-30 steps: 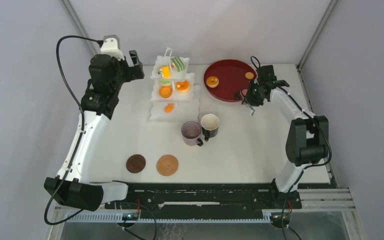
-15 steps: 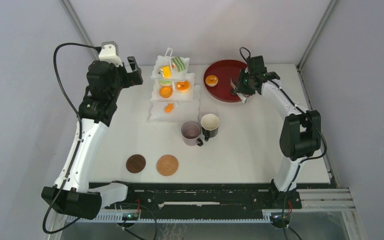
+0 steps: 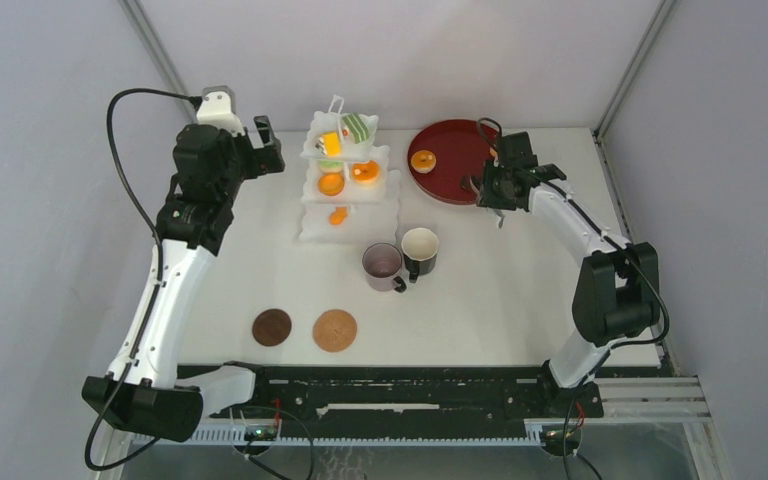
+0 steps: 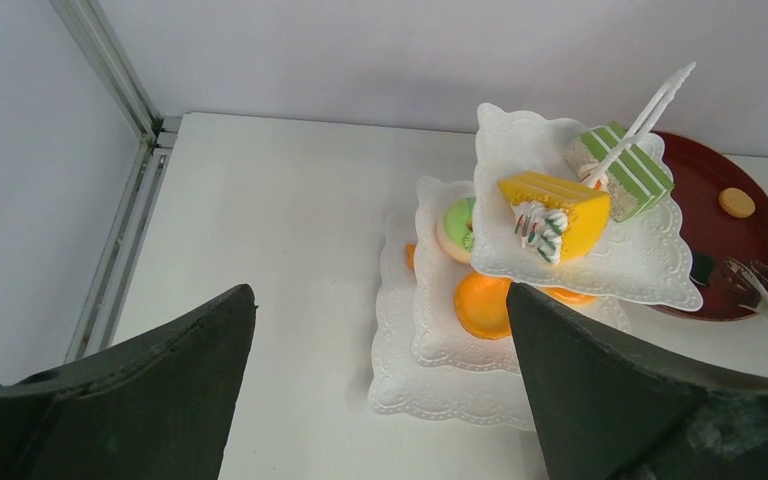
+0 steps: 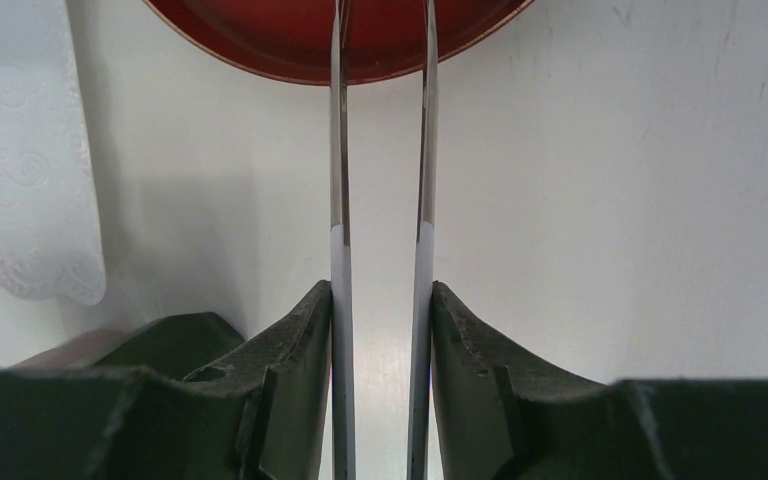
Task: Serve the afternoon tea
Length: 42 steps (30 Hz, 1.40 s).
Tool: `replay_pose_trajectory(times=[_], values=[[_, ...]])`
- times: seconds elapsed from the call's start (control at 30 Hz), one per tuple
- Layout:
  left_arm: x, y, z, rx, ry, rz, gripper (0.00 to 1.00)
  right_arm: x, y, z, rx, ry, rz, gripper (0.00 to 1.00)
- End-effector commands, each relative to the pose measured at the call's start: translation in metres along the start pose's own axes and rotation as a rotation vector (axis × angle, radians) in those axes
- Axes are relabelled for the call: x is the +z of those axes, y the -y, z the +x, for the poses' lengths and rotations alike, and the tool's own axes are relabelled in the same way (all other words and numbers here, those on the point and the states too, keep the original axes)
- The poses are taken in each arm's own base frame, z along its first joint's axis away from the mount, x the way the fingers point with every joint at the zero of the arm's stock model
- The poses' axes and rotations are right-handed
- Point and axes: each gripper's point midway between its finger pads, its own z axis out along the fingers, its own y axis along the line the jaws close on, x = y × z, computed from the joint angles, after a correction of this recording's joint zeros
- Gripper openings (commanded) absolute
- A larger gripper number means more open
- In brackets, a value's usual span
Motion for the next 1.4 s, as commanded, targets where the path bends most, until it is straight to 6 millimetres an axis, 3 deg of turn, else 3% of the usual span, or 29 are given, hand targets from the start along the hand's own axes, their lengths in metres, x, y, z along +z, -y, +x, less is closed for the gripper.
replay_pose_trajectory(times=[0.0, 0.5, 1.2, 1.37], values=[[-0.010, -0.008, -0.013, 0.013, 0.053, -0.030, 1.00, -0.008, -0.009, -0.023, -0.040, 0.089, -0.027, 0.46], [-0.010, -0.013, -0.008, 0.023, 0.045, -0.055, 1.00, 0.007, -0.008, -0.009, -0.096, 0.026, 0.058, 0.49], [-0.007, -0.015, -0.006, 0.039, 0.038, -0.063, 1.00, 0.042, -0.019, -0.030, -0.100, 0.012, 0.065, 0.52], [-0.009, -0.015, -0.007, 0.042, 0.042, -0.066, 1.00, 0.042, -0.020, -0.031, -0.099, 0.013, 0.067, 0.45]])
